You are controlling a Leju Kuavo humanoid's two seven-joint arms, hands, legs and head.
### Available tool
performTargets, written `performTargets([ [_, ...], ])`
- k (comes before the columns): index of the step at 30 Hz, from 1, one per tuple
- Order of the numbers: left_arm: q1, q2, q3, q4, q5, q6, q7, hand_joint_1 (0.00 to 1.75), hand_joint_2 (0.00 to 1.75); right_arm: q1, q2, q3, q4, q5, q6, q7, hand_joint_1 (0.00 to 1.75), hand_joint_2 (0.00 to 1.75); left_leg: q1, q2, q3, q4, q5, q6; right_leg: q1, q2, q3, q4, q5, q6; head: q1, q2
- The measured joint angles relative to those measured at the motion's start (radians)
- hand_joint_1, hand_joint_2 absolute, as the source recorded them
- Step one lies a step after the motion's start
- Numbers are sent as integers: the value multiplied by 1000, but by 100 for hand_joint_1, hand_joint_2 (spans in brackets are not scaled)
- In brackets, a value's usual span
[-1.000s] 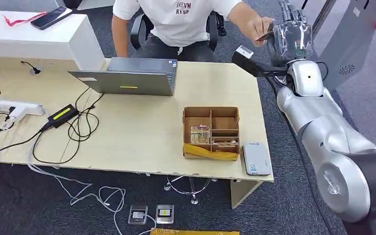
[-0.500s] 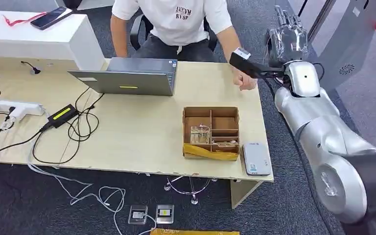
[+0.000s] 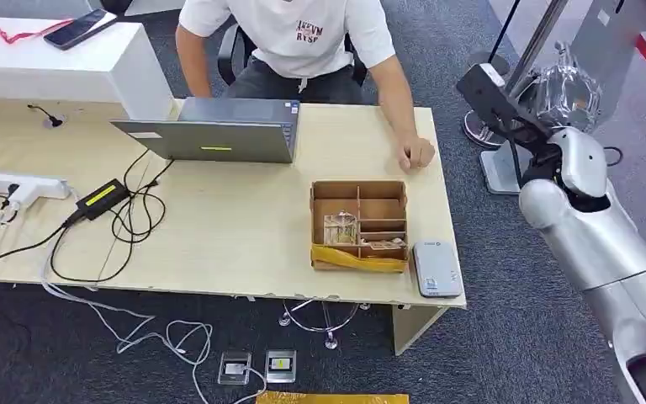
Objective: Pass the card to the sensor for recognition and then transmit it.
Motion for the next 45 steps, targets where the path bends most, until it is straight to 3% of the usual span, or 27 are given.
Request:
performTargets([
  [6, 0, 0, 0, 0, 13, -2, 1, 0, 0, 126, -108, 97, -129, -44, -79, 6, 175, 175, 1, -6, 0, 0, 0, 0, 1, -6, 2, 0, 0, 0, 0, 0],
  [14, 1, -1, 0, 0, 14, 2, 1, 0, 0, 283, -214, 151, -239, -45, -98, 4, 175, 175, 1, -8, -2, 0, 0, 0, 1, -9, 2, 0, -1, -1, 0, 0],
  [27, 0, -4, -1, 0, 16, 3, 13, 0, 0, 359, -231, 175, -284, -27, -69, -26, 175, 175, 1, -7, -2, 0, 1, 0, 1, -9, 2, 0, -1, -1, -1, 0],
  [45, -2, -5, -8, 0, -12, -6, 20, 0, 0, 427, -183, 209, -260, -37, -43, -85, 175, 175, 1, -8, -2, 0, 1, 0, 1, -9, 2, 0, -1, -1, -1, 0],
])
